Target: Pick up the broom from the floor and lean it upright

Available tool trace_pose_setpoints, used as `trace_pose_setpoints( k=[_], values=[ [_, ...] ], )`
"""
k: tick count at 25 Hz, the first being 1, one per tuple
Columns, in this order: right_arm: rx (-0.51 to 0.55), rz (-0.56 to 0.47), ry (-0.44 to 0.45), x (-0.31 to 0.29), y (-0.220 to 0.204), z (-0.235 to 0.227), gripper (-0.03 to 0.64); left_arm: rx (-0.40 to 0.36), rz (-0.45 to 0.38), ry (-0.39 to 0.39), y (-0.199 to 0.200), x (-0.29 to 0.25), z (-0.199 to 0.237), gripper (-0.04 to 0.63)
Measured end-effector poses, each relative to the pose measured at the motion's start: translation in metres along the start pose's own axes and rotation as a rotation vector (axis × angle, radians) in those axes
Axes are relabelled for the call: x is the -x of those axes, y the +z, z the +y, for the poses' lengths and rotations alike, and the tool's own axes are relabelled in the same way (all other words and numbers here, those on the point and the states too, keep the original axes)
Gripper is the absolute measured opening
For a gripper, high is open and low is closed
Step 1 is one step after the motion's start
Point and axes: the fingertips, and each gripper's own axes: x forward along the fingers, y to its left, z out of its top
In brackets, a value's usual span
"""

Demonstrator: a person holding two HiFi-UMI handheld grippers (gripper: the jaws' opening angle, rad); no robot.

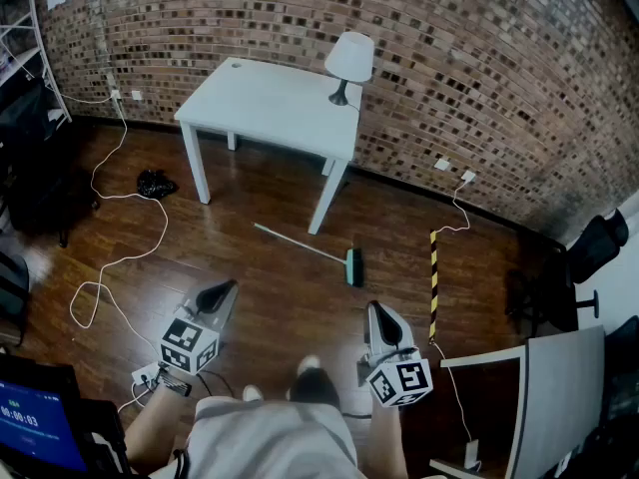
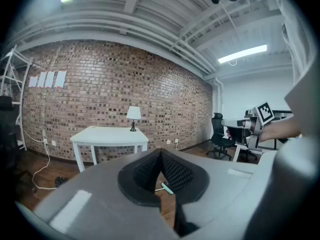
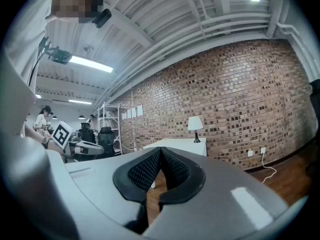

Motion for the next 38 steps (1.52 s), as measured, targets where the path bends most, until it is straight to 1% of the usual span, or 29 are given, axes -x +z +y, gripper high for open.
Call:
trace_pose_setpoints(
  k=[4, 7, 11, 13, 15, 19, 22, 26, 29, 32, 35, 38],
  values=[
    [-0.045, -0.022, -0.060, -0.028, -0.005, -0.033, 0.014, -0.015, 0.000, 0.009, 0.005, -0.034, 0.015, 0.000],
    [-0.072, -0.018, -0.057, -0.056, -0.008, -0.065, 0.014, -0.021, 0.014, 0.019, 0.006, -0.071, 0.027, 0.000],
    [-0.097, -0.007, -0.050, -0.100, -0.005, -0.119, 0.014, -0.036, 0.024, 0.037, 0.019, -0.129, 0.040, 0.000],
    [-0.096, -0.007, -0.039, -0.127, 0.000, -0.146, 0.014, -0.037, 0.028, 0.050, 0.028, -0.160, 0.047, 0.000],
    [-0.071, 0.004, -0.012, -0.155, 0.012, -0.169, 0.014, -0.031, 0.036, 0.059, 0.037, -0.194, 0.052, 0.000],
    [-0.040, 0.025, 0.039, -0.204, 0.029, -0.213, 0.014, -0.032, 0.035, 0.054, 0.057, -0.260, 0.050, 0.000],
    [-0.011, 0.035, 0.062, -0.232, 0.037, -0.238, 0.014, -0.038, 0.045, 0.057, 0.065, -0.296, 0.054, 0.000],
    [0.028, 0.083, 0.072, -0.255, 0.032, -0.250, 0.012, -0.022, 0.064, 0.059, 0.064, -0.319, 0.064, 0.000],
    [0.014, 0.097, 0.072, -0.268, 0.026, -0.252, 0.014, -0.022, 0.074, 0.055, 0.066, -0.329, 0.076, 0.000],
    [-0.009, 0.102, 0.045, -0.283, 0.023, -0.255, 0.012, -0.037, 0.085, 0.037, 0.068, -0.339, 0.088, 0.000],
    [-0.041, 0.104, 0.030, -0.292, 0.028, -0.254, 0.014, -0.037, 0.097, 0.015, 0.069, -0.346, 0.098, 0.000],
    [-0.037, 0.107, 0.024, -0.305, 0.033, -0.256, 0.014, -0.041, 0.086, 0.016, 0.077, -0.354, 0.108, 0.000]
  ],
)
